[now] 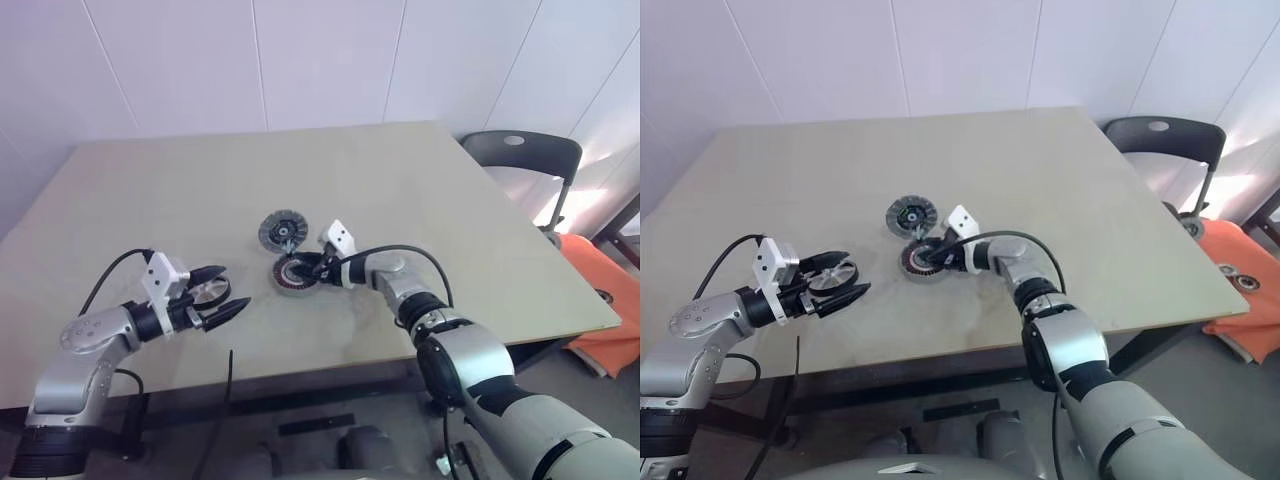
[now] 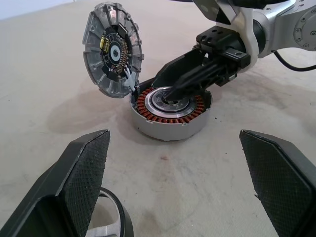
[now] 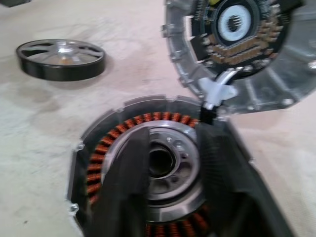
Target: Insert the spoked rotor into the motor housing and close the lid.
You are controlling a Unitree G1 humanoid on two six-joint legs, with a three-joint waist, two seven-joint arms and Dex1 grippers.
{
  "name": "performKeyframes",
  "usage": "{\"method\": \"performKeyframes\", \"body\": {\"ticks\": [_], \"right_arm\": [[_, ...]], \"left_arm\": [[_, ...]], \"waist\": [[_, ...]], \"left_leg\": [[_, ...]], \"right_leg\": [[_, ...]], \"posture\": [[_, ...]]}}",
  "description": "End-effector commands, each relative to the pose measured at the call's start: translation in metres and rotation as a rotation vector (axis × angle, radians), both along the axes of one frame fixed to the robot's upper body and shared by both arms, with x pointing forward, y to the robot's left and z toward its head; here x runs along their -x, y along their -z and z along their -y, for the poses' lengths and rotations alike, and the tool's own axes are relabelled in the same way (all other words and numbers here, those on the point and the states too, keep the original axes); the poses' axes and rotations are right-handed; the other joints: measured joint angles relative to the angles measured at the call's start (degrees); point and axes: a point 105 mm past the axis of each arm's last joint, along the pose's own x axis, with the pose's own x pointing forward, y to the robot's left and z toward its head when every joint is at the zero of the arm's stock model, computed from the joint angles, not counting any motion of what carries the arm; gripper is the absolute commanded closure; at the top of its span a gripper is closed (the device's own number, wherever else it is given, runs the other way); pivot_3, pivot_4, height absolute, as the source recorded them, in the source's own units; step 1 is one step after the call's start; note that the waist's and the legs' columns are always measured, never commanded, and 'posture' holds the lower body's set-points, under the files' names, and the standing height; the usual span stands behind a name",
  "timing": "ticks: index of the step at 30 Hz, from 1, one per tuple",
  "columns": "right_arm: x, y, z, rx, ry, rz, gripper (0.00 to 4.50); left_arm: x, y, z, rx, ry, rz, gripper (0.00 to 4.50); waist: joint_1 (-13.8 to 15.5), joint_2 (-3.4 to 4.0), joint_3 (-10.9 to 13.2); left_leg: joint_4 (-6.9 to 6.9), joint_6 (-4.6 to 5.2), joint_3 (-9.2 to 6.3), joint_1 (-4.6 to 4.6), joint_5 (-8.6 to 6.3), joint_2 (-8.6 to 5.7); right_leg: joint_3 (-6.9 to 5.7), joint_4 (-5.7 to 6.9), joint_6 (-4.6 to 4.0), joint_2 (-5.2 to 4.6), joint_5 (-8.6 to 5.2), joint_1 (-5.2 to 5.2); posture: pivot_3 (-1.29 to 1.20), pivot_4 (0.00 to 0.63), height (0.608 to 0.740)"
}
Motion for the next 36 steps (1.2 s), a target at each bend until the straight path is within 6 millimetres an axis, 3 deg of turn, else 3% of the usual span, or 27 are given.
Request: {"method": "performKeyframes", "body": {"ticks": [1,2,12,36], "right_arm": [[-0.01,-0.02,0.0,-0.024,0.024,0.072,4.16],[-0.01,-0.019,0.0,-0.019,0.025,0.072,4.49],[-0.003,-0.01,0.0,0.004,-0.019,0.051,4.49],[0.004,-0.001,-0.024,0.073,-0.036,0.141,4.49]], "left_arm": [[-0.003,-0.009,0.003,-0.004,0.017,0.044,0.0],[-0.003,-0.009,0.003,-0.005,0.017,0.044,0.0],[-0.004,-0.01,0.003,-0.007,0.017,0.045,0.0],[-0.002,-0.007,0.006,0.008,0.002,0.042,0.0]], "waist": [[0.0,0.0,0.0],[0.0,0.0,0.0],[-0.01,0.0,0.0],[-0.02,-0.01,0.0]], "left_leg": [[0.0,0.0,0.0,0.0,0.0,0.0],[0.0,0.0,0.0,0.0,0.0,0.0],[0.0,0.0,0.01,0.0,0.0,0.0],[0.01,0.0,0.01,0.01,0.0,0.0]], "right_leg": [[0.0,0.0,0.0,0.0,0.0,0.0],[0.0,0.0,0.0,0.0,0.0,0.0],[0.0,0.0,0.0,0.01,0.0,0.0],[0.0,0.01,0.0,0.0,0.0,0.0]], "posture": [[0.0,0.0,0.74],[0.0,0.0,0.74],[0.0,0.0,0.74],[0.0,0.0,0.74]]}}
